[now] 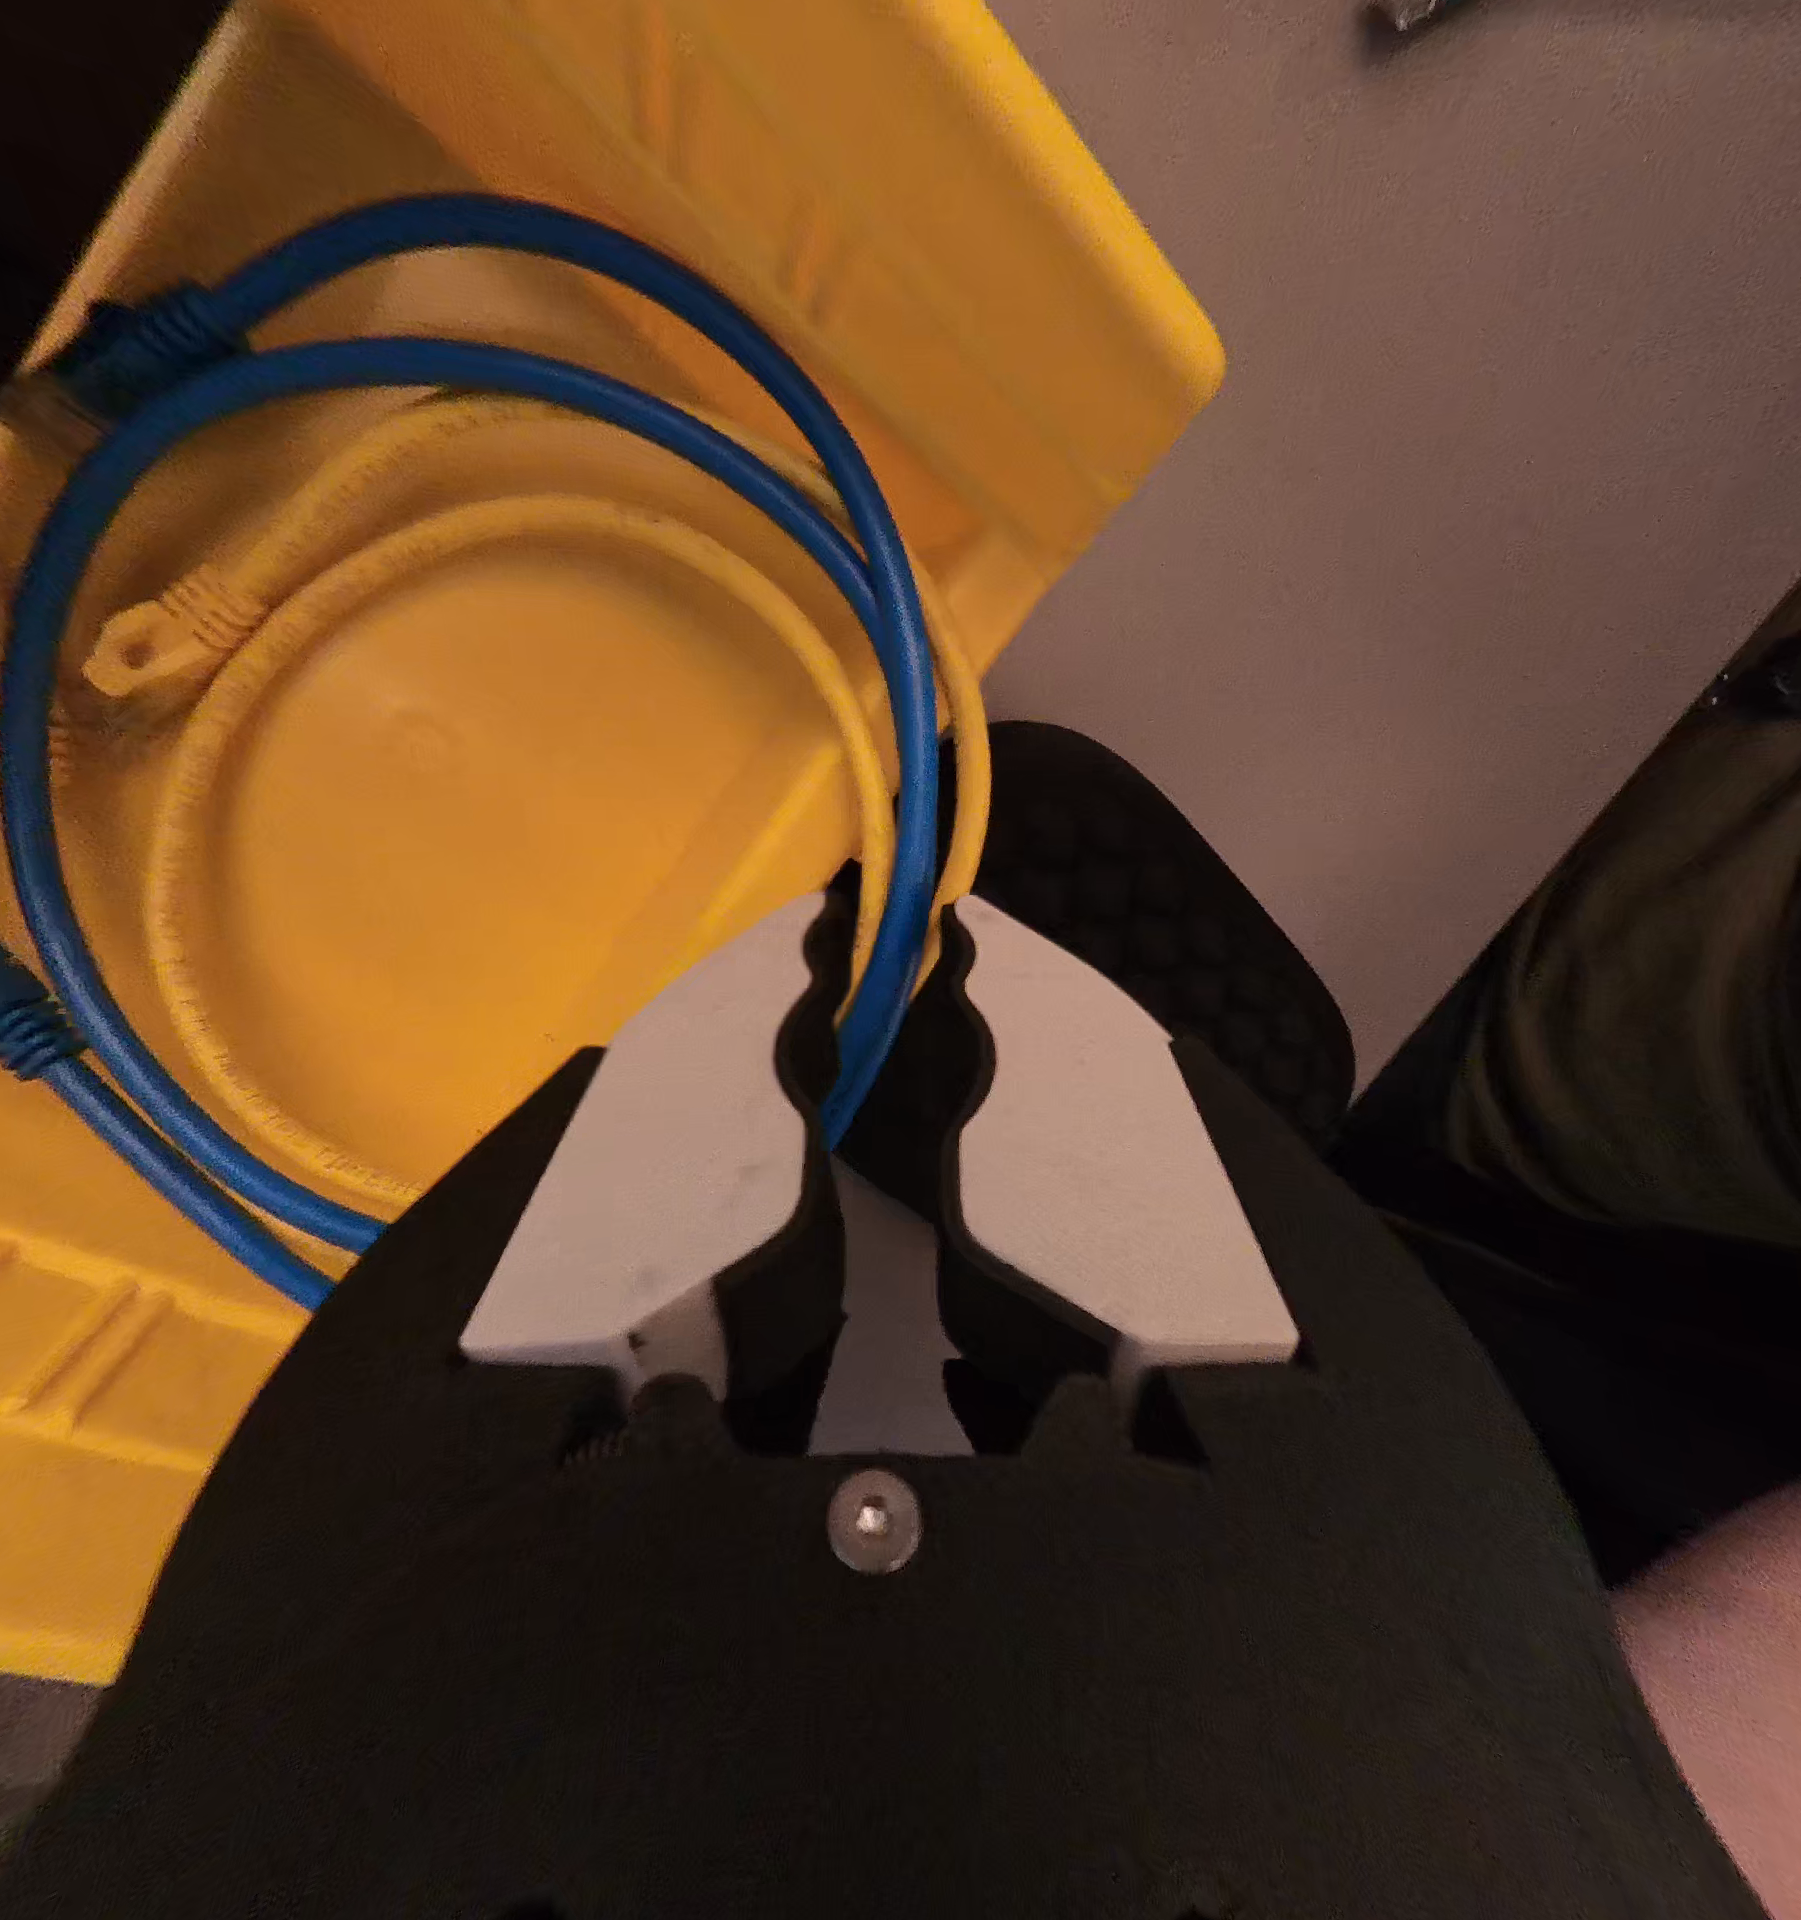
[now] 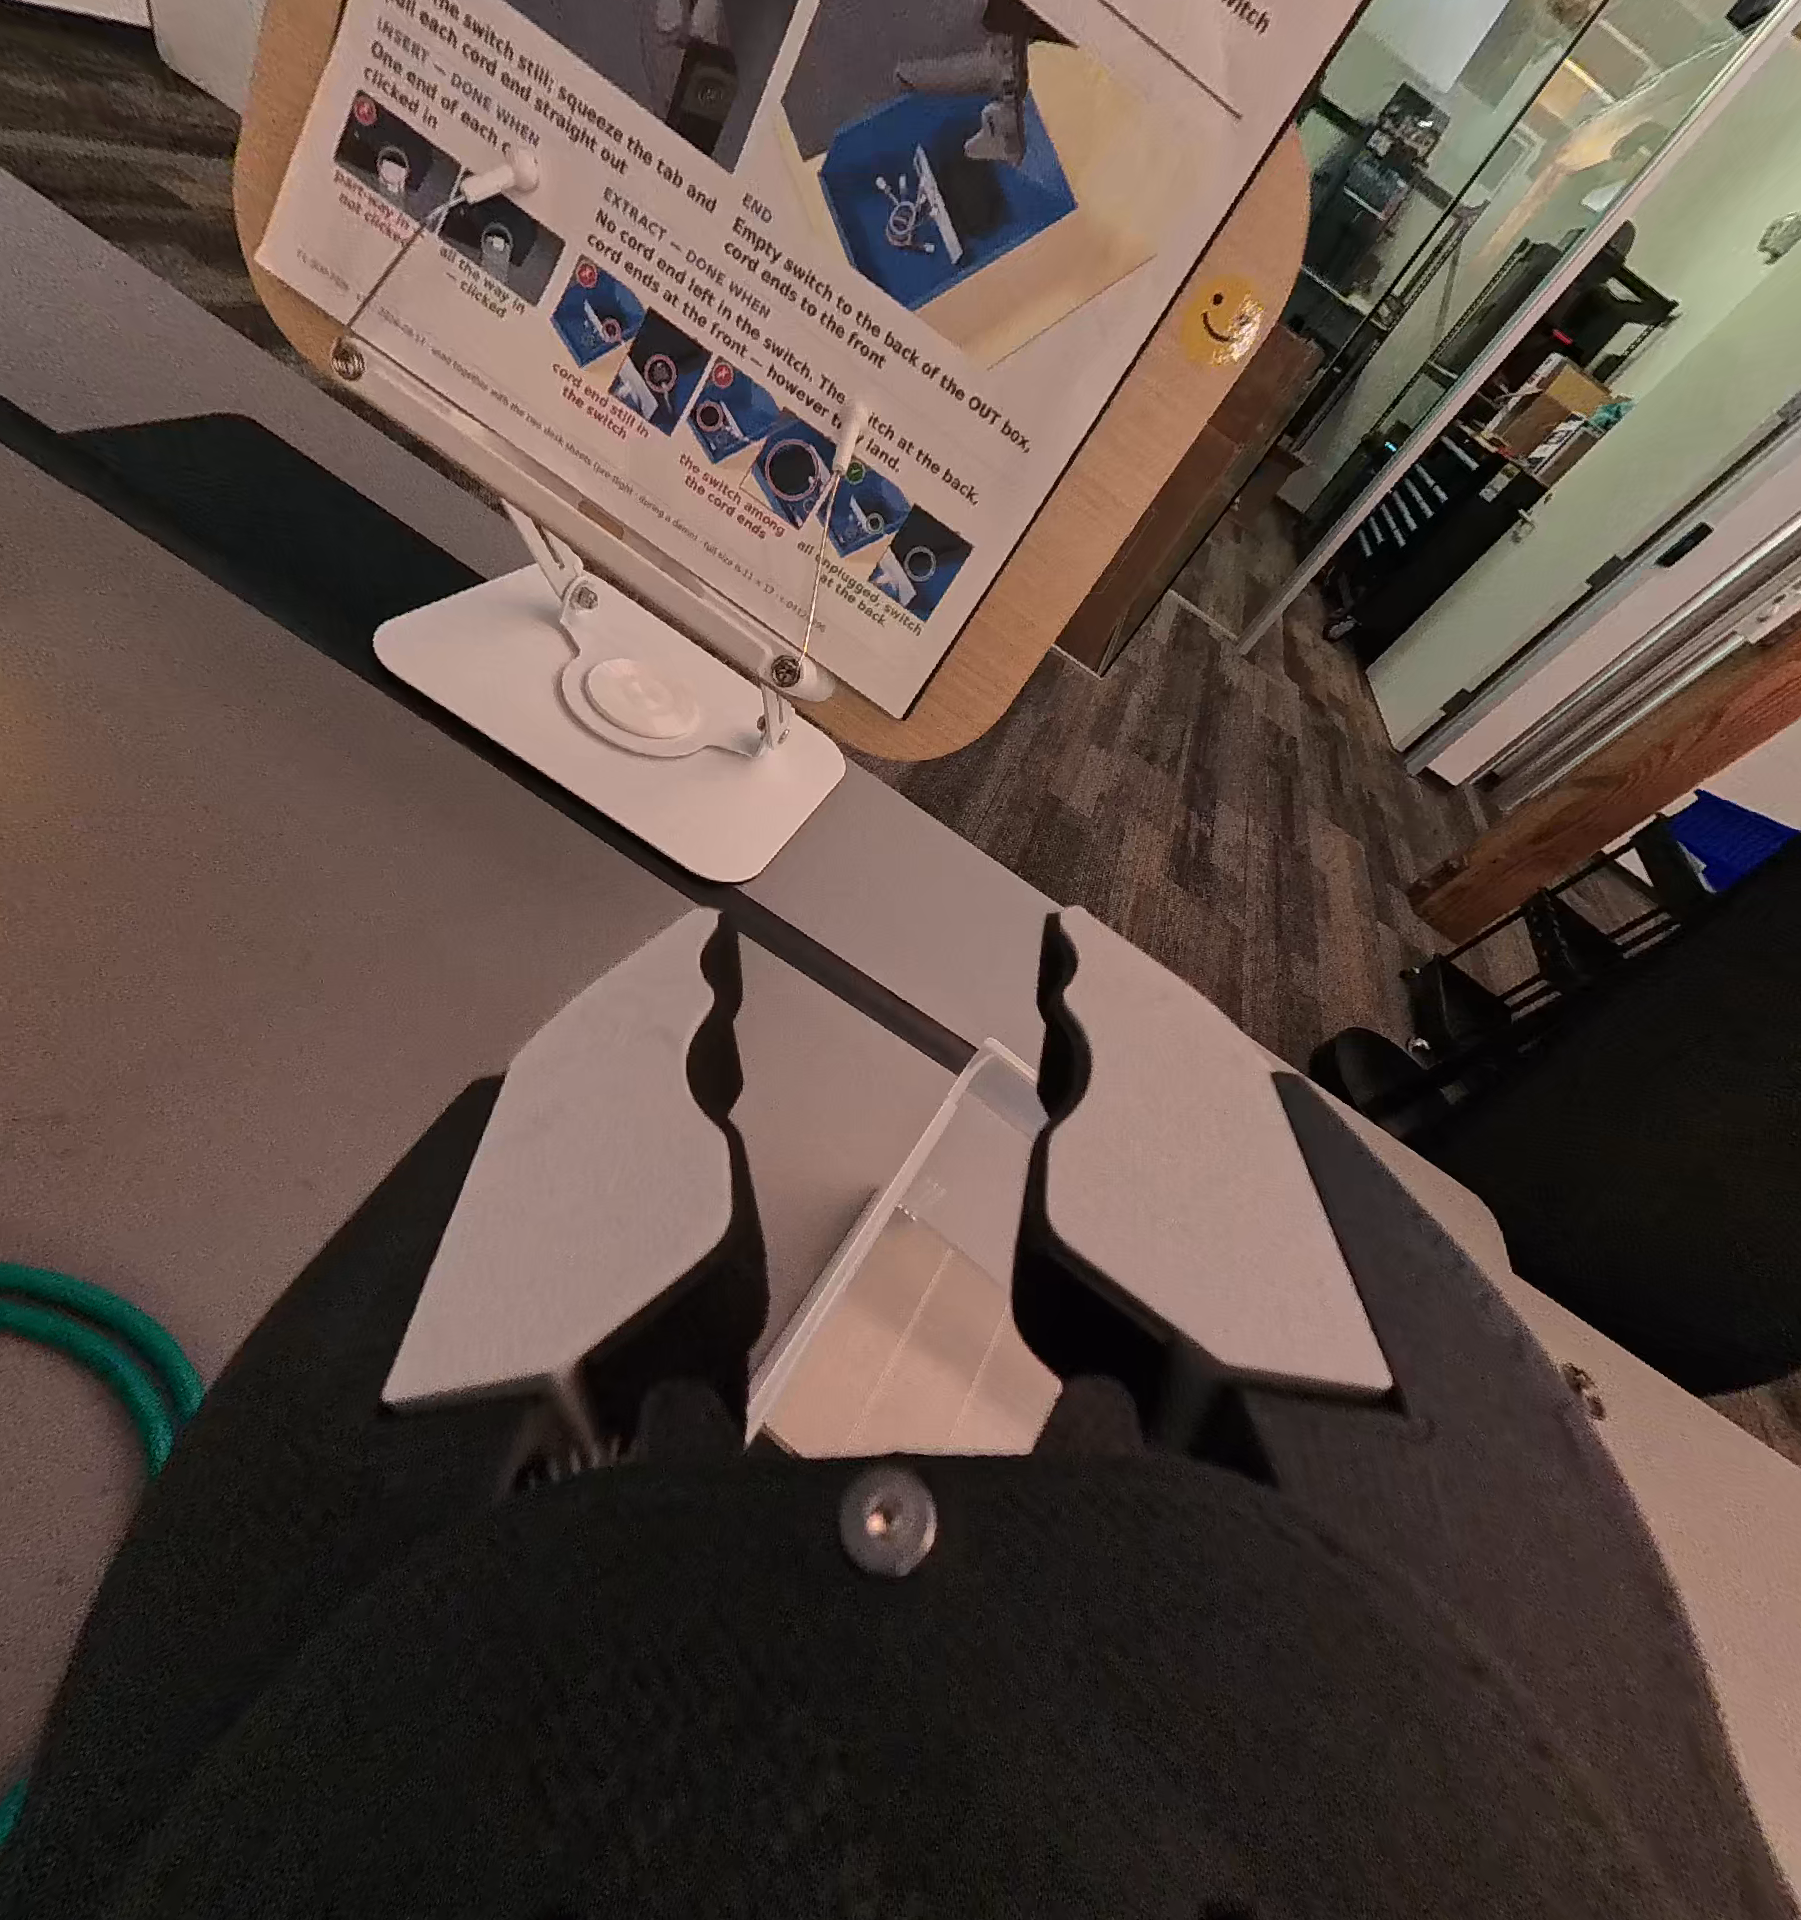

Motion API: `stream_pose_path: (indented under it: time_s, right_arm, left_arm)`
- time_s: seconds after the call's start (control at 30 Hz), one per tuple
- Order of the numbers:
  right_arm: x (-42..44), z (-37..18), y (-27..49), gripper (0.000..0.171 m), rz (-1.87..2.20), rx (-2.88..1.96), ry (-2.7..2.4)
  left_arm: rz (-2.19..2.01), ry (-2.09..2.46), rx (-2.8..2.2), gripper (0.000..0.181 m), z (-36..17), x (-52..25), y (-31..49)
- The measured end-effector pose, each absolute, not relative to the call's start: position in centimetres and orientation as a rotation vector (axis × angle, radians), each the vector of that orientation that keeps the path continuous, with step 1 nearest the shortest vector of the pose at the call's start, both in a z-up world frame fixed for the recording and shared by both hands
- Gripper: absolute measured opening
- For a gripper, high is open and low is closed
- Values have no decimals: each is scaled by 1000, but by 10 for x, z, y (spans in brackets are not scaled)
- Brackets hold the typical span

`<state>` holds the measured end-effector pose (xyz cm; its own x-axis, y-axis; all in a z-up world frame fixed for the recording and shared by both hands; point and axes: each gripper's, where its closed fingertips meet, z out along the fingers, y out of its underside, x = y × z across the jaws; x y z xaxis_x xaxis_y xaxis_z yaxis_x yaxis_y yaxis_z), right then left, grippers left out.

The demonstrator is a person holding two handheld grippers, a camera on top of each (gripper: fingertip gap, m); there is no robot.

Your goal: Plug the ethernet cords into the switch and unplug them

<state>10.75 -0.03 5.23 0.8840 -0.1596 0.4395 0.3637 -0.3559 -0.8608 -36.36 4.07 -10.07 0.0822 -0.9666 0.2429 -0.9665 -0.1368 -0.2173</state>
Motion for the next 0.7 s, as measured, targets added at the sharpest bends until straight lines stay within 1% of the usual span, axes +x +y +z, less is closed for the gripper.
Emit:
stream_pose_path:
  time_s: [0.03, 0.13, 0.23, 0.33, 0.43, 0.53, 0.6, 0.7]
  right_arm:
    - [108, 52, 0, 56, -552, -1860, -155]
    - [109, 53, 0, 56, -558, -1857, -158]
    - [111, 55, -2, 56, -554, -1846, -153]
    - [113, 57, -3, 56, -550, -1842, -146]
    - [116, 58, -5, 56, -548, -1841, -139]
    - [118, 59, -5, 56, -548, -1838, -136]
    - [118, 58, -4, 56, -547, -1842, -137]
    - [117, 56, -3, 56, -552, -1847, -148]
  left_arm:
    - [-500, 2084, -2317, 13, -101, -364, 41]
    - [-465, 2096, -2314, 12, -94, -361, 45]
    - [-504, 2020, -2248, 11, -70, -352, 56]
    - [-525, 1769, -2181, 8, -26, -340, 86]
    - [-564, 1548, -2089, 6, 31, -326, 100]
    - [-561, 1485, -1914, 6, 79, -300, 85]
    - [-481, 1470, -1848, 5, 96, -284, 77]
    - [-492, 1465, -1749, 5, 119, -250, 55]
